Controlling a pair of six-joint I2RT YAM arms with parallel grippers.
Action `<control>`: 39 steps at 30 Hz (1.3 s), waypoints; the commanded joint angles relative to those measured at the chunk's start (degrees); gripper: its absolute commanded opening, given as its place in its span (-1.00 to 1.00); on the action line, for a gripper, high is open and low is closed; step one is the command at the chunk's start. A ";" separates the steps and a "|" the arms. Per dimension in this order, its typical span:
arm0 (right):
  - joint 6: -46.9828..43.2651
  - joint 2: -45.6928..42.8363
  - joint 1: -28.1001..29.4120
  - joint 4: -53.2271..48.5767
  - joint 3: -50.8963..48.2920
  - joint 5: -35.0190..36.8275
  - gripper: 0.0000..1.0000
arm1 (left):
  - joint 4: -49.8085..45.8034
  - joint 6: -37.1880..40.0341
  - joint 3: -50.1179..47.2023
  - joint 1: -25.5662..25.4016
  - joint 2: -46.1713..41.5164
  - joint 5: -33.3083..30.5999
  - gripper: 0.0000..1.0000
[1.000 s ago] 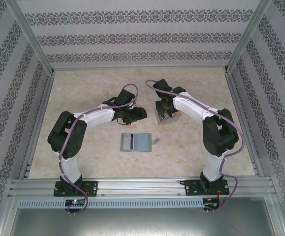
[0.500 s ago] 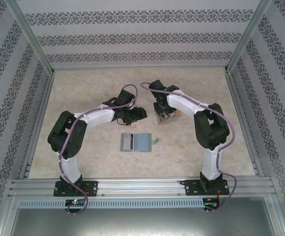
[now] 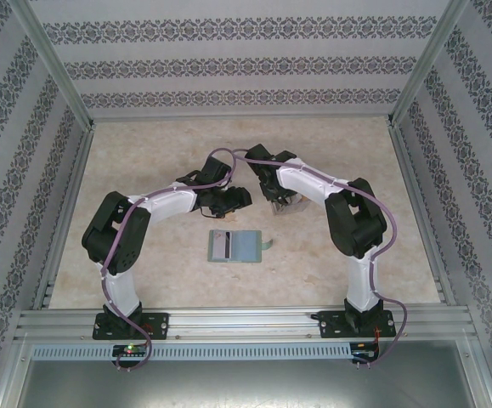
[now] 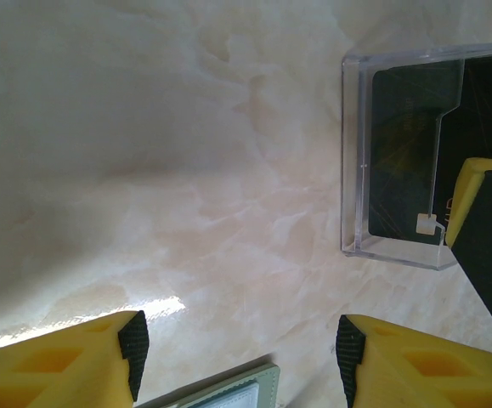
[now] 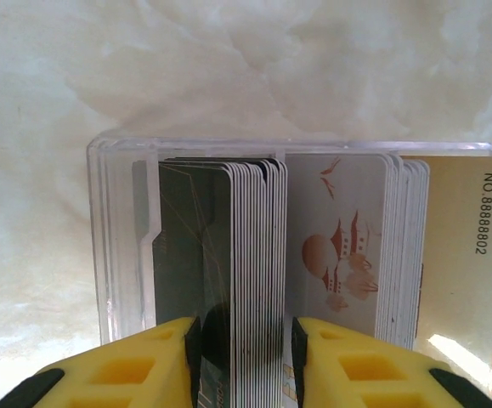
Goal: Put the credit cards into the card holder
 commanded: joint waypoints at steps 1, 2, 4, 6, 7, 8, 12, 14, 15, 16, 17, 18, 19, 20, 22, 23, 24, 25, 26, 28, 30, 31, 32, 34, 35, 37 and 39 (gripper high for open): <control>-0.89 -1.17 0.09 -1.91 1.47 3.59 -0.31 | 1.63 -0.54 -0.53 0.60 -0.46 0.77 0.24; -0.80 -1.35 0.07 -1.92 1.38 3.49 -0.31 | 1.62 -0.48 -0.48 0.58 -0.44 0.71 0.25; -0.74 -1.54 0.02 -1.77 1.27 3.26 -0.33 | 1.69 -0.61 -0.65 0.60 -0.51 0.86 0.24; -0.47 -1.77 0.05 -1.88 1.15 3.30 -0.34 | 1.76 -0.57 -0.67 0.60 -0.53 0.86 0.24; -0.44 -1.93 0.05 -1.86 0.99 3.23 -0.35 | 1.75 -0.60 -0.74 0.60 -0.53 0.82 0.24; -0.34 -2.05 0.03 -1.83 0.88 3.32 -0.36 | 1.83 -0.65 -0.84 0.56 -0.53 0.86 0.24; -0.08 -2.58 0.01 -1.54 0.43 3.55 -0.39 | 1.94 -0.76 -0.95 0.68 -0.61 0.95 0.24; -0.03 -2.76 -0.06 -1.51 0.33 3.67 -0.40 | 1.93 -0.72 -0.92 0.62 -0.70 0.88 0.24; 0.07 -2.92 -0.07 -1.49 0.20 3.84 -0.40 | 1.92 -0.79 -0.96 0.69 -0.74 0.88 0.24; 0.06 -3.01 -0.10 -1.27 0.07 3.70 -0.42 | 1.96 -0.73 -0.87 0.64 -0.70 0.88 0.24; 0.07 -3.02 -0.21 -1.27 -0.02 3.50 -0.43 | 1.90 -0.73 -0.83 0.64 -0.62 0.93 0.24; 0.18 -3.03 -0.17 -1.25 -0.02 3.50 -0.44 | 1.94 -0.76 -0.83 0.67 -0.68 0.97 0.24; 0.19 -3.03 -0.17 -1.31 -0.11 3.42 -0.45 | 1.89 -0.71 -0.91 0.64 -0.77 1.02 0.24; 0.11 -3.02 -0.22 -1.22 -0.19 3.10 -0.48 | 1.92 -0.80 -0.96 0.68 -0.72 1.00 0.24; 0.10 -2.99 -0.30 -1.10 -0.37 2.58 -0.53 | 1.88 -0.85 -1.06 0.68 -0.71 0.99 0.24; 0.15 -3.01 -0.35 -1.14 -0.46 2.36 -0.54 | 1.94 -0.86 -1.07 0.66 -0.72 1.02 0.24; 0.24 -3.02 -0.36 -1.16 -0.53 2.29 -0.56 | 1.90 -0.81 -1.17 0.68 -0.70 1.00 0.24; 0.26 -3.11 -0.40 -1.10 -0.55 2.33 -0.57 | 1.91 -0.81 -1.16 0.68 -0.70 0.96 0.24; 0.25 -3.19 -0.37 -1.01 -0.64 2.35 -0.58 | 1.97 -0.88 -1.31 0.64 -0.81 1.02 0.24; 0.28 -3.46 -0.35 -1.03 -0.73 2.67 -0.60 | 1.93 -0.90 -1.30 0.68 -0.79 1.02 0.24; 0.18 -3.79 -0.36 -0.93 -0.73 2.89 -0.62 | 1.96 -0.90 -1.27 0.69 -0.79 0.99 0.24; 0.19 -3.90 -0.34 -0.93 -0.73 2.90 -0.64 | 1.95 -0.90 -1.15 0.68 -0.79 0.97 0.24; 0.15 -4.09 -0.34 -0.85 -0.73 2.92 -0.66 | 1.80 -0.87 -1.15 0.65 -0.79 0.97 0.24; 0.23 -4.25 -0.36 -0.86 -0.73 2.80 -0.71 | 1.79 -0.81 -1.09 0.69 -0.71 1.01 0.24; 0.28 -4.34 -0.39 -0.88 -0.62 2.69 -0.72 | 1.67 -0.75 -1.01 0.69 -0.70 0.98 0.24; 0.45 -4.65 -0.39 -0.85 -0.77 2.46 -0.80 | 1.64 -0.74 -1.01 0.64 -0.70 1.05 0.24; 0.74 -4.85 -0.36 -0.82 -0.89 2.19 -0.81 | 1.60 -0.64 -1.07 0.69 -0.78 1.00 0.24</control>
